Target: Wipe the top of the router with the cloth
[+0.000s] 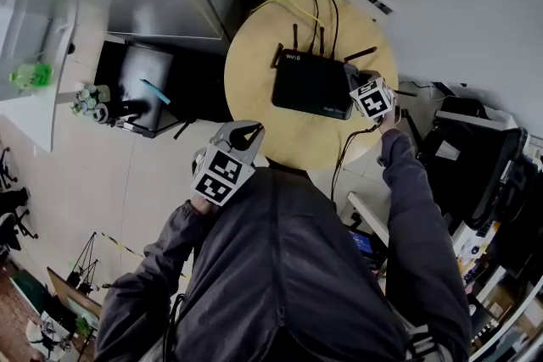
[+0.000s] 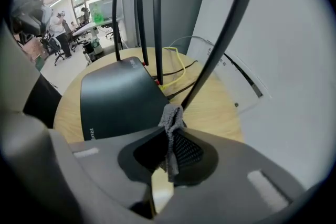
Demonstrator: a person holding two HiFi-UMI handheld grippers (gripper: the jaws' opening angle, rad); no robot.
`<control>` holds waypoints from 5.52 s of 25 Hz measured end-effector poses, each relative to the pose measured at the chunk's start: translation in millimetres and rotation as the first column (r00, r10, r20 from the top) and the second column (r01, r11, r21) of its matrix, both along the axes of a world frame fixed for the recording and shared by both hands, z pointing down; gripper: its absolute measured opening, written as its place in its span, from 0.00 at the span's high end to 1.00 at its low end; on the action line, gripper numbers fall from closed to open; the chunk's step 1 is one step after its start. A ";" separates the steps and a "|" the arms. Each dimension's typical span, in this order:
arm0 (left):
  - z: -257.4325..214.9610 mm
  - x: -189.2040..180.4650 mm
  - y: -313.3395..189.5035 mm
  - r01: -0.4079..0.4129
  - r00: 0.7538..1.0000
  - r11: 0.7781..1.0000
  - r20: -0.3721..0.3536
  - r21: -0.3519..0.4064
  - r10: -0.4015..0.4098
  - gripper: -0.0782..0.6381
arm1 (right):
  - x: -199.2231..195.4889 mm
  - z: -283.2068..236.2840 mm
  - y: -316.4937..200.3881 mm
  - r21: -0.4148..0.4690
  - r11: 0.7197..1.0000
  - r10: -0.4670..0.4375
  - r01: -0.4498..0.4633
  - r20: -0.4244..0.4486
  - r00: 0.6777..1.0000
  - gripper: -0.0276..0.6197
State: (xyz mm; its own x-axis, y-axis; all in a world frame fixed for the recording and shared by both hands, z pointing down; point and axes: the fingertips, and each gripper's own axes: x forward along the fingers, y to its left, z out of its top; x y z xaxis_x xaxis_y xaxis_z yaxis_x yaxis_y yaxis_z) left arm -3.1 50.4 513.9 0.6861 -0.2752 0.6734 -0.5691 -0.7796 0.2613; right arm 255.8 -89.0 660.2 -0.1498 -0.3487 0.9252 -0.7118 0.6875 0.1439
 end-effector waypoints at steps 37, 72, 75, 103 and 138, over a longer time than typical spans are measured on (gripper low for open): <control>1.1 -26.0 3.0 -0.219 0.976 0.976 -0.006 0.020 0.219 0.89 | -197.7 14.5 147.2 -0.161 0.975 0.202 -0.150 0.379 0.903 0.92; 3.2 17.4 22.4 -0.348 0.937 0.938 0.027 0.013 0.347 0.89 | -35.2 51.5 148.0 -0.377 0.586 0.794 -0.718 0.445 0.414 0.92; 3.4 26.6 22.2 -0.345 0.938 0.938 0.034 0.012 0.345 0.89 | -17.2 51.5 152.0 -0.360 0.590 0.791 -0.723 0.438 0.427 0.92; -6.2 86.7 30.1 -0.141 0.986 0.989 0.091 0.045 0.137 0.89 | 45.2 39.4 64.9 -0.049 0.979 0.202 -0.196 0.232 0.952 0.92; -2.9 116.3 29.0 -0.179 0.984 0.978 0.044 0.107 0.175 0.89 | -27.7 -108.0 152.8 0.153 0.988 -0.064 0.005 0.381 0.922 0.92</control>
State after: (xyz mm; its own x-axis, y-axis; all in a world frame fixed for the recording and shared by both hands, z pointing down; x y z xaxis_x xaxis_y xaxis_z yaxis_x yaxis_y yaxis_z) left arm 113.2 79.4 510.9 0.7079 -0.2247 0.6697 -0.4264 -0.8917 0.1515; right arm 228.1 63.9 552.2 -0.4977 -0.4635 0.7331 -0.7085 0.7048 -0.0353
